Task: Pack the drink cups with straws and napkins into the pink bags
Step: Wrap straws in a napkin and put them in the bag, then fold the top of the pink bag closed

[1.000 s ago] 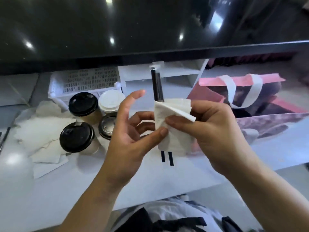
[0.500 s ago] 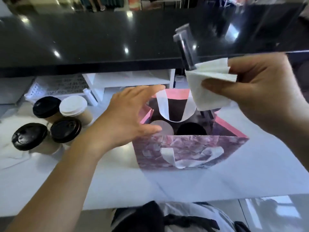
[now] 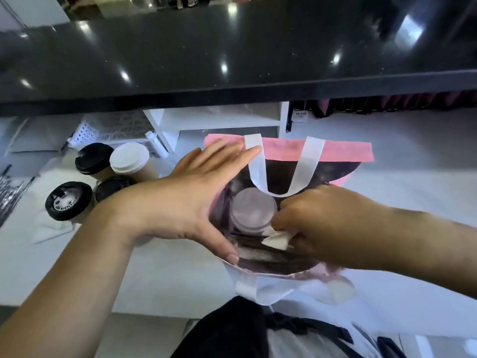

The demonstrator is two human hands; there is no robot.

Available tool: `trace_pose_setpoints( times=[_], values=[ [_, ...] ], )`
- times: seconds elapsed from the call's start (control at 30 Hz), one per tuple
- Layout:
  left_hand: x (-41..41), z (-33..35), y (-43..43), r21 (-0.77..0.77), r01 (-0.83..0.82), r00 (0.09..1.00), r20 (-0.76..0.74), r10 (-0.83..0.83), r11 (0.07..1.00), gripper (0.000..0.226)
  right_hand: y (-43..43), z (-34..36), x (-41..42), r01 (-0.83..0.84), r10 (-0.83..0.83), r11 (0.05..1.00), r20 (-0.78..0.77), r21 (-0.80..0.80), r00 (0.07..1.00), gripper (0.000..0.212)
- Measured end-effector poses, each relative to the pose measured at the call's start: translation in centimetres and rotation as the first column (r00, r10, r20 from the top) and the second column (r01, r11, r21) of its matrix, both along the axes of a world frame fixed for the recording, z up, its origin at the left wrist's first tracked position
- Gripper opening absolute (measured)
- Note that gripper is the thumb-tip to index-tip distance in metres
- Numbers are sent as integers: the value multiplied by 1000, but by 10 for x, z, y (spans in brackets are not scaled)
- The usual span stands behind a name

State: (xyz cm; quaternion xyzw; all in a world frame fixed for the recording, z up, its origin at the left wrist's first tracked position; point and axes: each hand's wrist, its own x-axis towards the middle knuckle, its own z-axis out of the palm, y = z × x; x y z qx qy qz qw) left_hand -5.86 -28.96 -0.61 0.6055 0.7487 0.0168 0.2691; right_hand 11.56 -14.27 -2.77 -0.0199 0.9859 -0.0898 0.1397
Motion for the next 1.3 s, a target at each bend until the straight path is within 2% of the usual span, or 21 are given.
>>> trace_pose_setpoints(
  times=[0.1,0.17,0.2,0.27,0.33,0.4,0.47,0.6,0.73,0.83,1.03,1.17,1.3],
  values=[
    [-1,-2,-1,18,-3,1000,18,2,1000,142,-3,0,-1,-26,26,1000,45,-8,999,25],
    [-3,-3,-1,50,-1,1000,18,0,999,139,1,4,4,3,-3,1000,-12,-4,1000,38],
    [-4,-3,-2,69,3,1000,11,-4,998,136,4,8,7,24,-26,999,-74,-28,997,41],
    [-7,-4,-3,123,6,1000,-5,-5,992,126,11,15,17,88,-131,979,-234,-185,963,41],
    [-10,-5,-2,211,-32,999,-2,33,977,111,23,16,35,110,-258,932,-420,-344,870,30],
    [-13,-5,1,301,-72,997,-7,78,951,97,35,15,53,124,-354,898,-527,-422,773,37],
    [-16,-5,9,366,-82,995,-27,99,927,89,46,12,68,184,-447,852,-498,-490,743,60],
    [-21,-6,31,376,-48,987,-122,101,925,75,56,-6,84,314,-535,774,-304,-549,788,117],
    [-21,-3,52,375,-69,984,-124,124,924,49,59,-29,85,354,-591,683,-199,-638,781,134],
    [-24,2,60,333,-44,989,-120,89,942,50,64,-44,81,359,-603,640,-155,-679,782,142],
    [-33,11,60,188,78,989,-138,-52,979,69,73,-61,73,221,-553,575,-175,-788,814,134],
    [-36,13,60,246,141,986,-125,-113,959,54,78,-66,72,200,-576,555,-199,-807,793,125],
    [-35,4,54,298,4,999,46,-18,955,44,77,-71,75,195,-650,531,-249,-825,718,96]
  ],
)
